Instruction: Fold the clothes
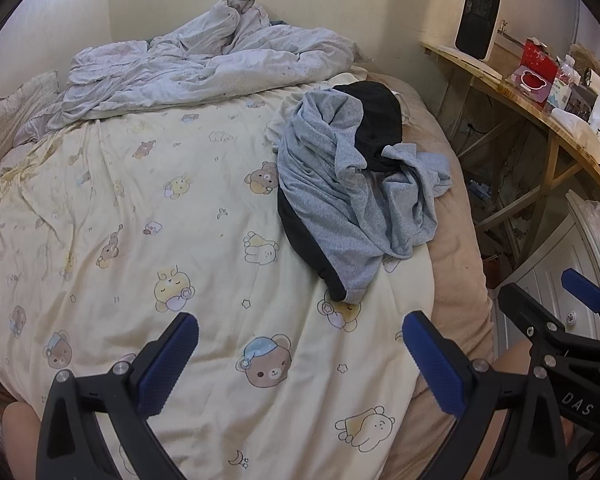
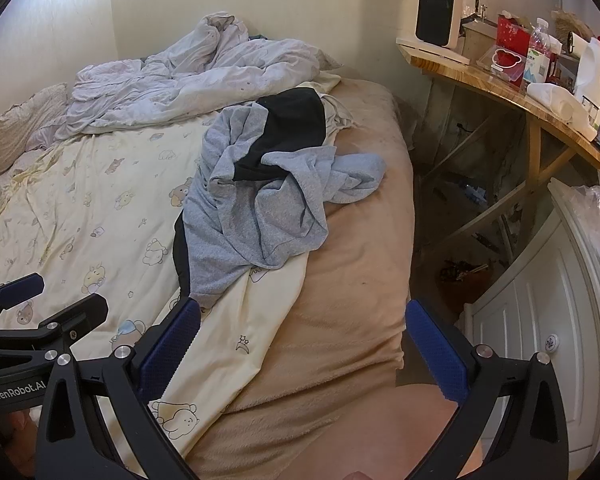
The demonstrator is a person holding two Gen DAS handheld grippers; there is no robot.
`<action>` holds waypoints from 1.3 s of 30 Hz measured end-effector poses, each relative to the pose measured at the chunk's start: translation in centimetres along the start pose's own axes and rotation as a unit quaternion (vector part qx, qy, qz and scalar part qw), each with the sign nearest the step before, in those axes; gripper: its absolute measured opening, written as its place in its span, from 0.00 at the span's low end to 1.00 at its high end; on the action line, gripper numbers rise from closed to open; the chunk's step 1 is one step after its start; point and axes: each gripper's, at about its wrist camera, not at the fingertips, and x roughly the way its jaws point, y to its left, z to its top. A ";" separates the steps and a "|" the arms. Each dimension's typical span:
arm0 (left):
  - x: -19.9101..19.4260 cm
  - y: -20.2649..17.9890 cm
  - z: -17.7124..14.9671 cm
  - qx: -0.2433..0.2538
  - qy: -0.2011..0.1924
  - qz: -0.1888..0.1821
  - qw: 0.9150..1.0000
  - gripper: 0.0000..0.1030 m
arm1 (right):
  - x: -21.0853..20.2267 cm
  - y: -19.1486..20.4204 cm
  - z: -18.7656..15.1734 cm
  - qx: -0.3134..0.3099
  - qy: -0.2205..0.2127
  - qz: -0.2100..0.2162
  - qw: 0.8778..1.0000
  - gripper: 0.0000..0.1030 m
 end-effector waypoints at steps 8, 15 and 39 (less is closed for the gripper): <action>0.0 -0.1 0.0 0.001 0.003 0.000 1.000 0.99 | 0.0 0.0 0.0 -0.001 0.000 -0.001 1.000 1.00; 0.2 -0.4 0.9 -0.001 0.005 -0.015 1.000 0.99 | -0.1 0.2 1.0 -0.020 0.006 -0.026 0.999 1.00; -5.9 1.7 3.8 0.006 -0.036 -0.008 0.999 0.99 | -4.0 2.6 4.4 0.013 -0.007 0.012 1.000 1.00</action>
